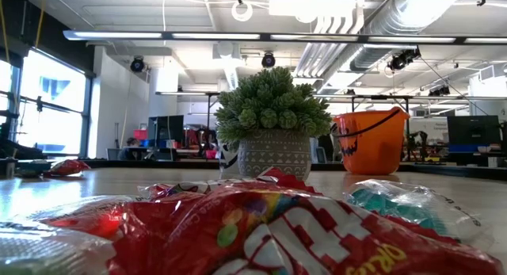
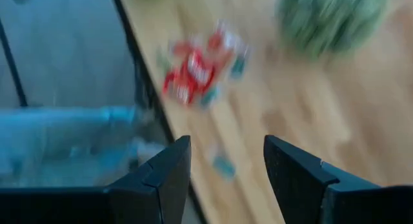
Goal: Sort candy
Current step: Put the blue gummy into the green bucket
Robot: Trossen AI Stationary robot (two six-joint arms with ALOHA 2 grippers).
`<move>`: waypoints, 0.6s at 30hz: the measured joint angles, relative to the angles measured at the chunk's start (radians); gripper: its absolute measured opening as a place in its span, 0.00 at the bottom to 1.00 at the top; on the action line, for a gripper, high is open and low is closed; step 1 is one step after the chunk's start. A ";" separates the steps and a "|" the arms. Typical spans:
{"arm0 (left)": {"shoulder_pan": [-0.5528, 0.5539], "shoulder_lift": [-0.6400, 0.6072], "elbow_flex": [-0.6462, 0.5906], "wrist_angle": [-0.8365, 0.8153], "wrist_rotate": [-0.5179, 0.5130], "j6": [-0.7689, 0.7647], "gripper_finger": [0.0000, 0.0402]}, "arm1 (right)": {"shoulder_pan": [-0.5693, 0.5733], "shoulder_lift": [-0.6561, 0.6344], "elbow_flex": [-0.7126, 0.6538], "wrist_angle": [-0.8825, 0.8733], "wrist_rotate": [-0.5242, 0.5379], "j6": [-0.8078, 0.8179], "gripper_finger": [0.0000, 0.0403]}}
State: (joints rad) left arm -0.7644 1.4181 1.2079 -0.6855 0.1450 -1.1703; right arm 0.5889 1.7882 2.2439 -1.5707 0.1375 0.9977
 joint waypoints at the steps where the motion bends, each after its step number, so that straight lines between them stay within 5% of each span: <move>1: 0.013 0.000 0.000 0.004 0.000 0.018 0.20 | 0.019 0.000 -0.027 0.000 -0.035 0.024 0.47; 6: 0.096 0.000 0.000 0.054 0.000 0.133 0.20 | 0.110 0.002 -0.171 0.002 -0.158 0.109 0.47; 18: 0.271 0.000 0.000 0.268 -0.020 0.437 0.20 | 0.215 -0.002 -0.229 0.005 -0.183 0.136 0.47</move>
State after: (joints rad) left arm -0.4931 1.4181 1.2079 -0.4177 0.1247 -0.7337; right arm 0.8034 1.7859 2.0145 -1.5658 -0.0452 1.1339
